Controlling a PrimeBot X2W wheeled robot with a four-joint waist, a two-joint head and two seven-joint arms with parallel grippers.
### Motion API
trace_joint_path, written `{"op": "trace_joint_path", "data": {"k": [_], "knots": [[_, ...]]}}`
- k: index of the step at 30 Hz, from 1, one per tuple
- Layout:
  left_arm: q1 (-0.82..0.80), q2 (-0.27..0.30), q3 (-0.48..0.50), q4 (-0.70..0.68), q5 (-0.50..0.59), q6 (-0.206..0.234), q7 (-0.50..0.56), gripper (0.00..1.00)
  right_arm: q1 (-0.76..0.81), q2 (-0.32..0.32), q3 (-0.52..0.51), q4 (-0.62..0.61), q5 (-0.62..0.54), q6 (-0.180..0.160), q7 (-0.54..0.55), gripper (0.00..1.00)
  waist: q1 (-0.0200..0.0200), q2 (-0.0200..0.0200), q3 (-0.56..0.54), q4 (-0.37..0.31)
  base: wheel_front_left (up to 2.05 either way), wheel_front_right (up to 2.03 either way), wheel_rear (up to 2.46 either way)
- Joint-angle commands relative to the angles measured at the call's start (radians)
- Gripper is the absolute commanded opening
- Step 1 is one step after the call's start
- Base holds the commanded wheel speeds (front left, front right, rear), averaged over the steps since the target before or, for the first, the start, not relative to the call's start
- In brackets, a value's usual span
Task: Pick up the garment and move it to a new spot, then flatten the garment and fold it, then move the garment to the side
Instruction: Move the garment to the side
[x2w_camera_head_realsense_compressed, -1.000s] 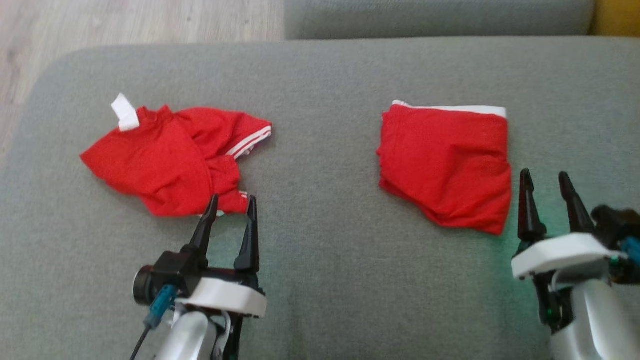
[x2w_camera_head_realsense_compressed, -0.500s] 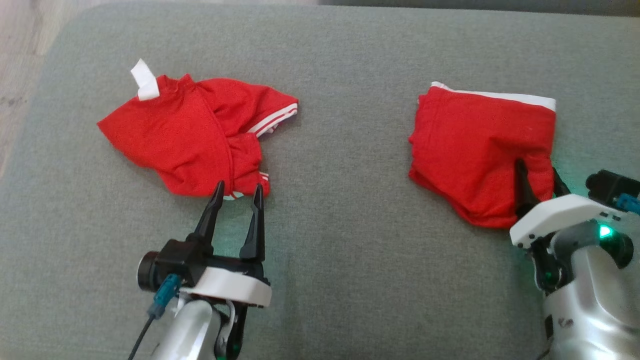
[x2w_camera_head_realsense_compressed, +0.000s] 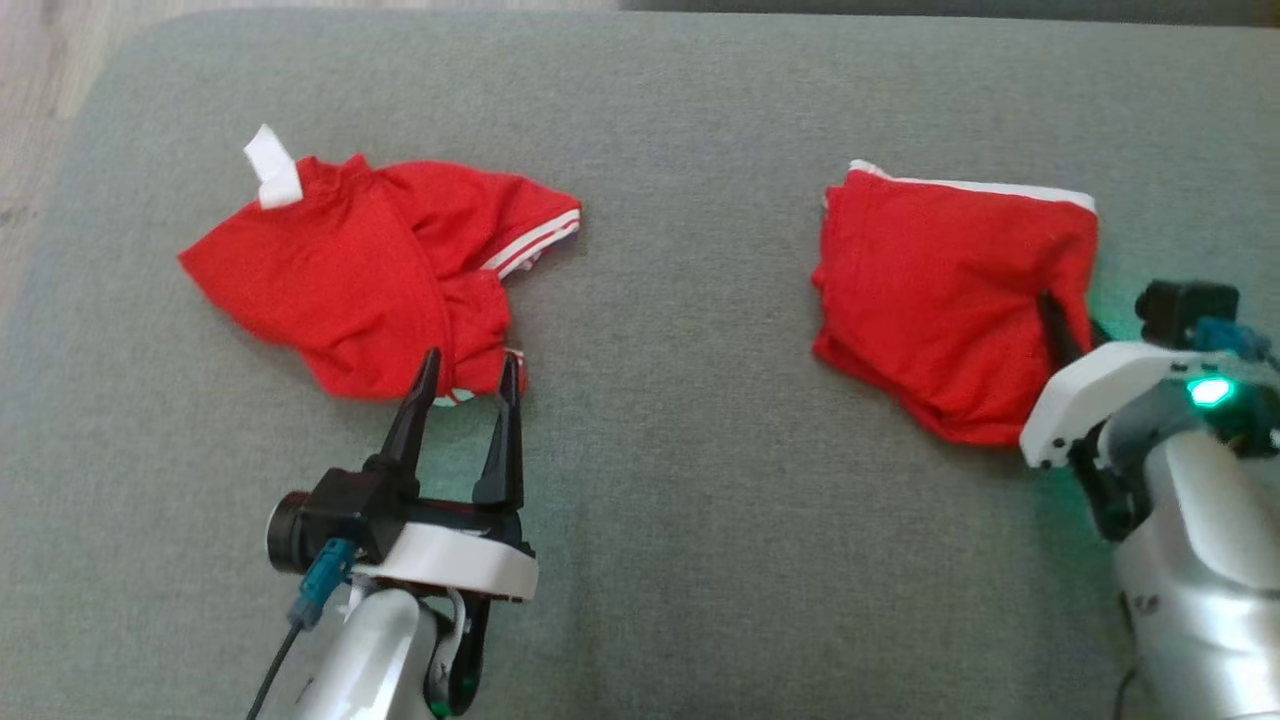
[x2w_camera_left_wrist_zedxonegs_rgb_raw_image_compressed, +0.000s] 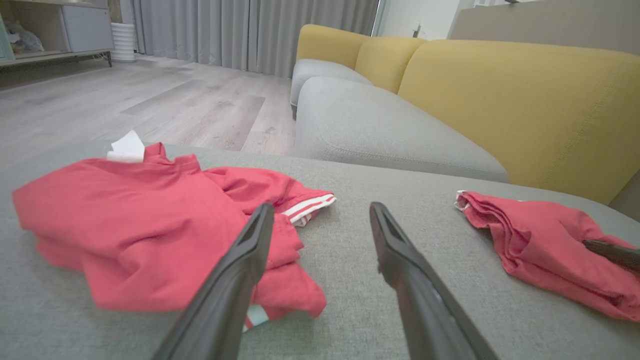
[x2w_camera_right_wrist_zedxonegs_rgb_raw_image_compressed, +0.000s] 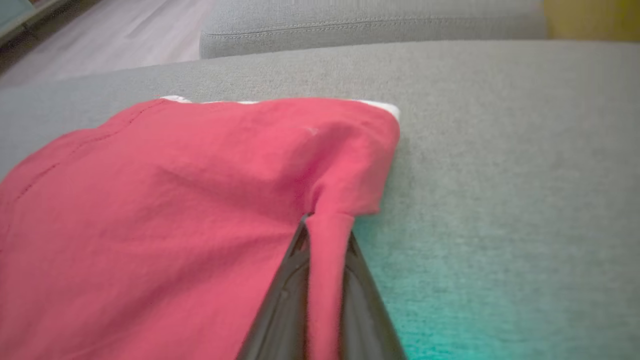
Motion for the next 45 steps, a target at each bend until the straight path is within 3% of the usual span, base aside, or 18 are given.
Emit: {"op": "trace_joint_path", "data": {"k": [1,2,6,16,22,28,45], "knots": [[-0.029,0.007,0.035,-0.031,-0.007,0.004,-0.009,1.0,-0.048,-0.049,0.055,-0.032,-0.006,-0.001,-0.001,0.0,-0.0001,0.0,-0.014,-0.013,0.0,0.0,0.0],[-0.029,0.007,0.035,-0.031,-0.007,0.004,-0.009,1.0,-0.048,-0.049,0.055,-0.032,-0.006,-0.001,-0.001,0.0,-0.0001,0.0,-0.014,-0.013,0.0,0.0,0.0],[-0.026,0.007,0.032,-0.041,-0.022,0.005,-0.009,1.0,-0.058,-0.156,0.154,-0.046,0.018,-0.001,0.033,0.0,-0.0001,0.0,-0.029,-0.021,0.0,0.0,0.0],[-0.032,0.007,0.053,-0.066,-0.014,0.003,-0.009,1.0,-0.031,-0.524,0.366,-0.089,0.08,-0.001,0.109,0.0,-0.0001,0.0,0.006,-0.012,0.0,0.0,0.0],[-0.051,0.007,0.051,-0.071,-0.013,-0.006,-0.009,1.0,-0.045,-0.659,0.374,-0.021,0.074,-0.001,0.112,0.0,-0.0001,0.0,0.043,0.008,0.0,0.0,0.0],[-0.064,0.007,0.047,-0.076,-0.018,-0.002,-0.009,1.0,-0.071,-0.682,0.321,0.044,0.058,-0.001,0.098,0.0,-0.0001,0.0,0.07,0.021,0.0,0.0,0.0],[-0.087,0.007,0.061,-0.071,-0.003,-0.008,-0.009,1.0,-0.132,-0.639,0.189,0.065,-0.091,-0.001,0.084,0.0,-0.0001,0.0,0.094,0.011,0.0,0.0,0.0]]}}
